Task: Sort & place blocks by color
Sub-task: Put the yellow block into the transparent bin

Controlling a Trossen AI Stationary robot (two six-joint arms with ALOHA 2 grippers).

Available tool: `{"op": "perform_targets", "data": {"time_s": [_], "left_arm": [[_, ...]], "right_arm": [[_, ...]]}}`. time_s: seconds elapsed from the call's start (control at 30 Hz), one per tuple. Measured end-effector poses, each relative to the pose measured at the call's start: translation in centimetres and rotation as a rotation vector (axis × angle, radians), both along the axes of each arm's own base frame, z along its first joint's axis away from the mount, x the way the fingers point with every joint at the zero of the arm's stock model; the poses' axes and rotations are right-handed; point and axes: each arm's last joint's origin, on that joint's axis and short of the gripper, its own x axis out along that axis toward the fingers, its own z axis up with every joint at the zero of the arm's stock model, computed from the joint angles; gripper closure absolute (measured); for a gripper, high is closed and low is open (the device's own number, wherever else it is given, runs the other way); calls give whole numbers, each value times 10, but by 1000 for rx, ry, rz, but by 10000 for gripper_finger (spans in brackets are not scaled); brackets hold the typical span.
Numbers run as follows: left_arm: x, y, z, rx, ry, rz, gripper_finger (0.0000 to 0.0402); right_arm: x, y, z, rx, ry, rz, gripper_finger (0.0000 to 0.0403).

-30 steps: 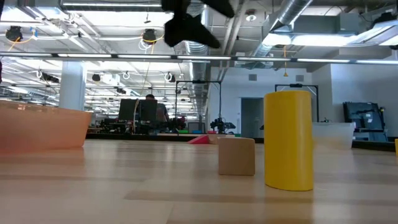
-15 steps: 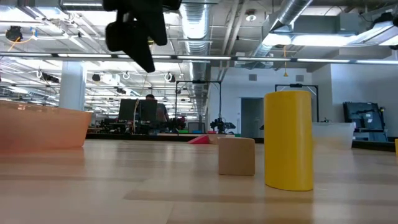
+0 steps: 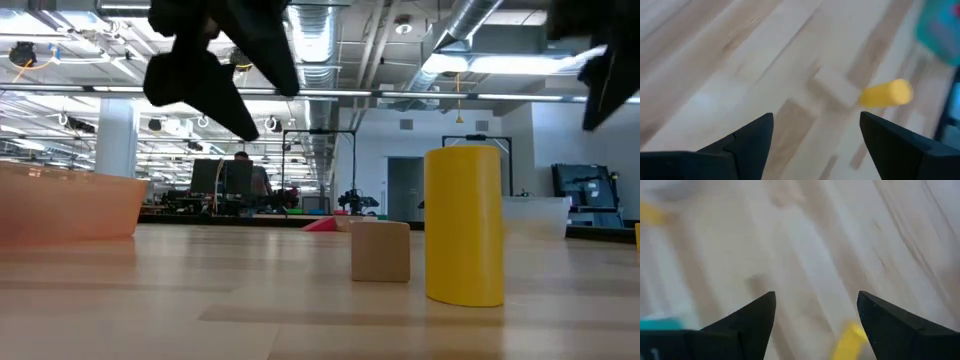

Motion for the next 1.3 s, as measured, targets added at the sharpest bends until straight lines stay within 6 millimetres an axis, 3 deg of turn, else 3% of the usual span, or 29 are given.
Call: {"op": "perform_targets", "data": {"time_s": [0.23, 0.43, 0.67, 0.93, 1.3], "left_arm": [[19, -5, -21, -24, -48, 21, 118], [27, -6, -31, -59, -58, -1, 118], [28, -9, -32, -100, -63, -33, 118], [23, -16, -33, -85, -26, -115, 118], [19, -15, -36, 11, 22, -215, 118]], "right_arm": [[6, -42, -40, 22, 340, -244, 101], [19, -65, -68, 63, 494, -248, 101], [26, -93, -88, 182, 686, -177, 101], [28, -96, -98, 360, 764, -53, 101], [41, -97, -128, 421, 870, -46, 101]]}}
